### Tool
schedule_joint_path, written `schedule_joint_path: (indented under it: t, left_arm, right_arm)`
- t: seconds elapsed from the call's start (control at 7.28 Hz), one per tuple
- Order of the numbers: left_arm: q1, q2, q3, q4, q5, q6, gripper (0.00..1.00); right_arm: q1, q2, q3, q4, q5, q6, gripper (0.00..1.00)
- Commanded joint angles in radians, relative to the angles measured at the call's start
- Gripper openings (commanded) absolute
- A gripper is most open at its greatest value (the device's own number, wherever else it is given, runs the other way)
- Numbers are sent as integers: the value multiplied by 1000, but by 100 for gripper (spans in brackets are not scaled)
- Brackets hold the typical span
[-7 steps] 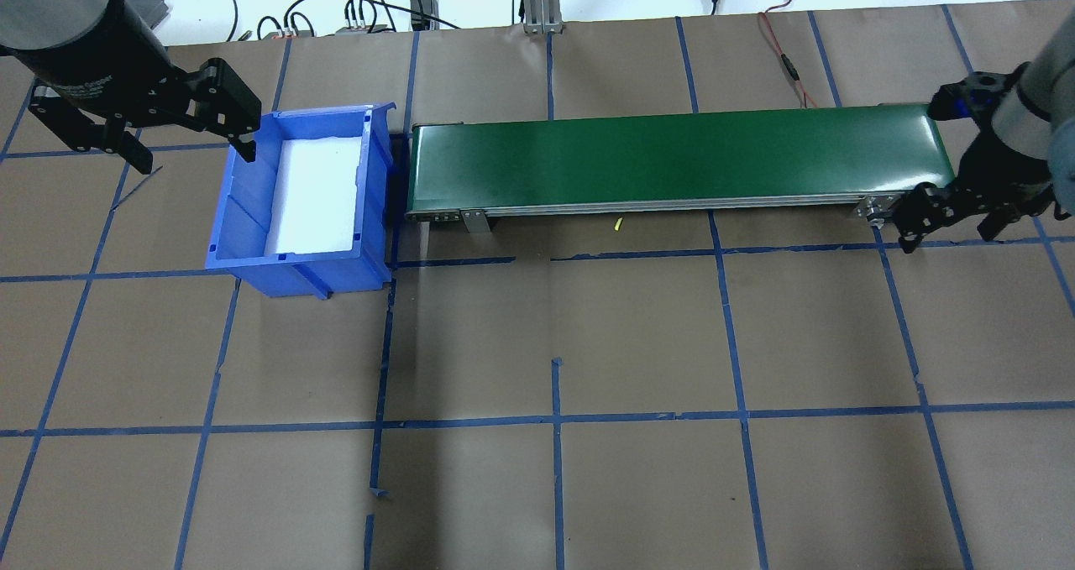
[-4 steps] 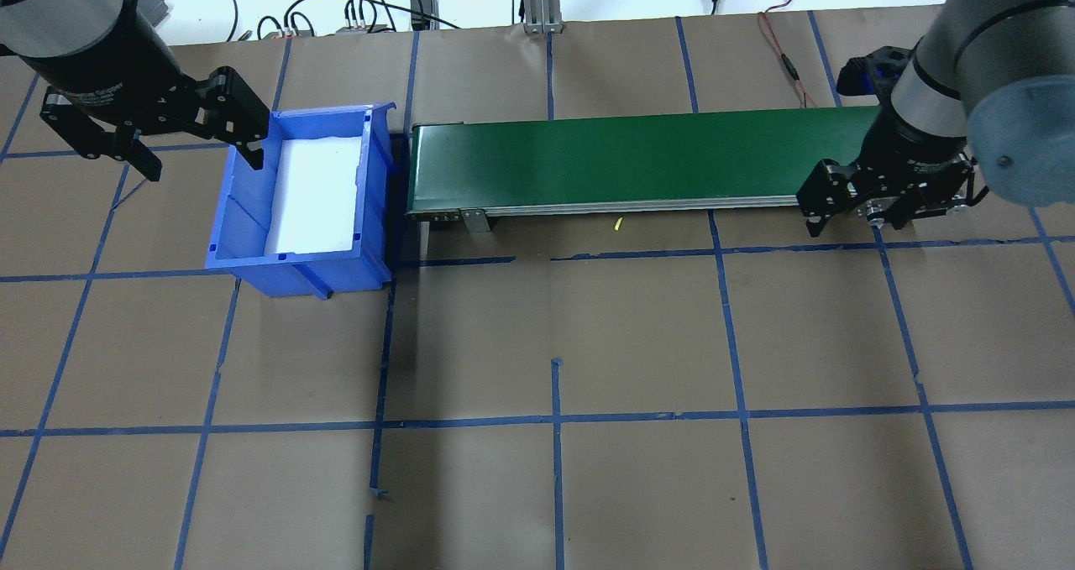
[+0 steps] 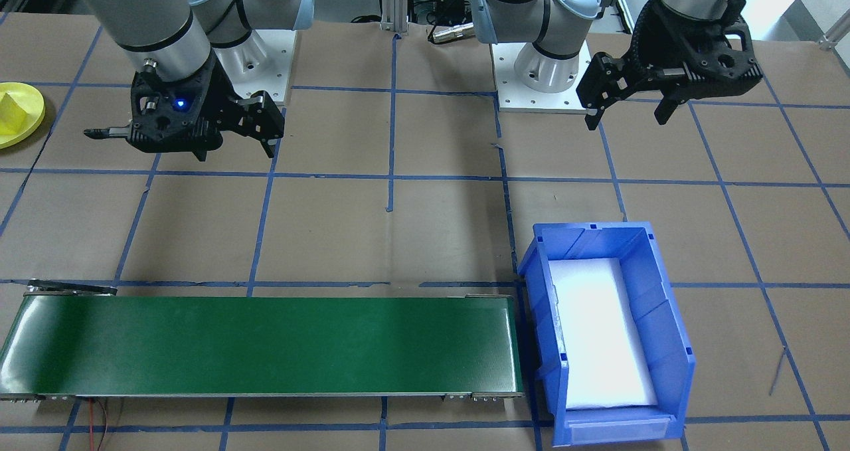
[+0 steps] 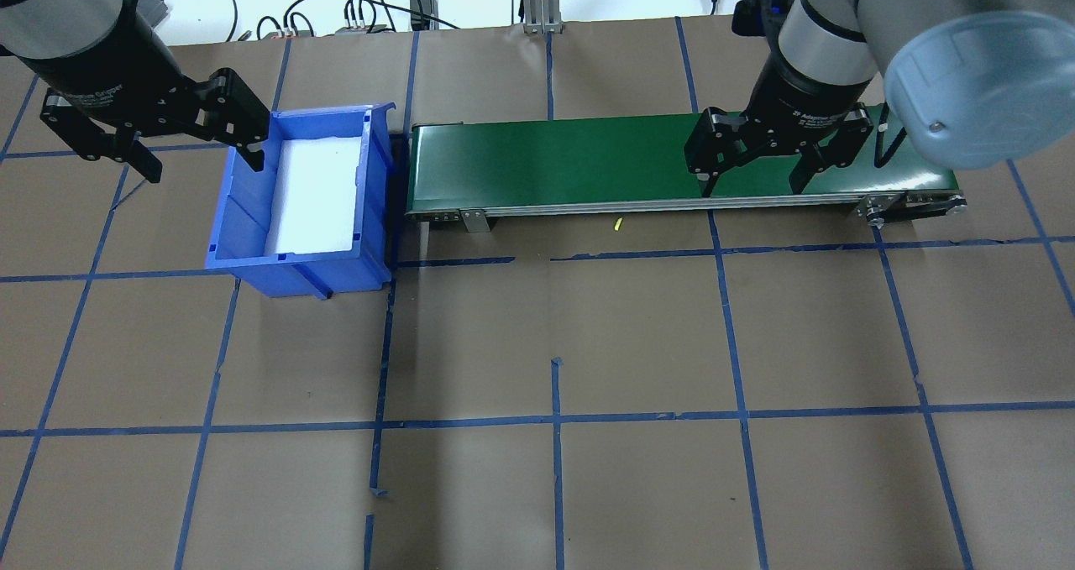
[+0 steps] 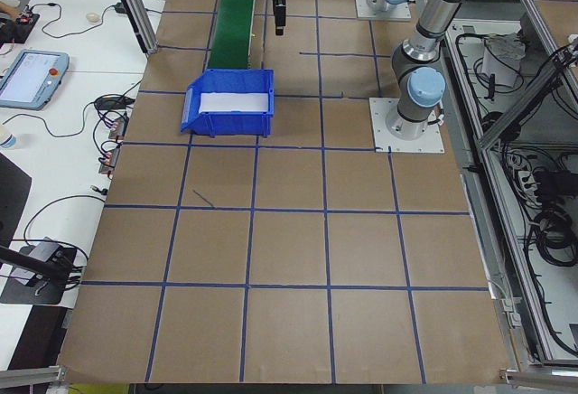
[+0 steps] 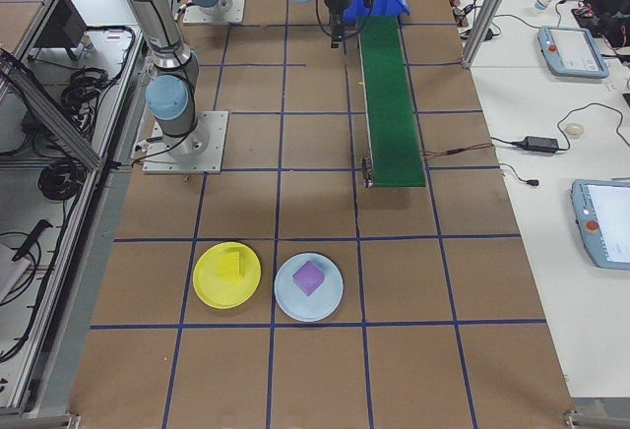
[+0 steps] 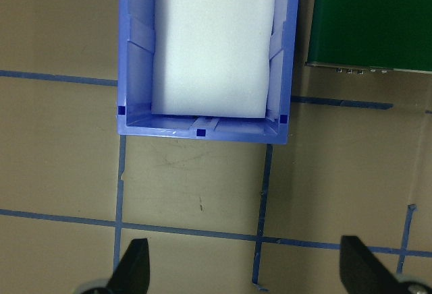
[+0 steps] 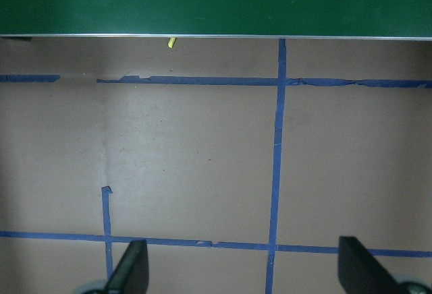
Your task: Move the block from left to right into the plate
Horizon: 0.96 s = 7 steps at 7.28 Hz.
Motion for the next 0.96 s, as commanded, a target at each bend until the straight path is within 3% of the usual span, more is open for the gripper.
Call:
schedule_joint_path:
  t: [0.0, 0.27, 0.82]
  left_arm:
    - [0, 0, 1, 0, 3, 0, 100]
    - [0, 0, -3, 0, 4, 0, 100]
    - [0, 0, -3, 0, -2, 0, 100]
  right_arm:
    - [3, -24, -17, 61, 2, 19, 100]
    - [12, -18, -3, 55, 3, 20, 100]
    - [11, -19, 8, 71, -54, 0, 100]
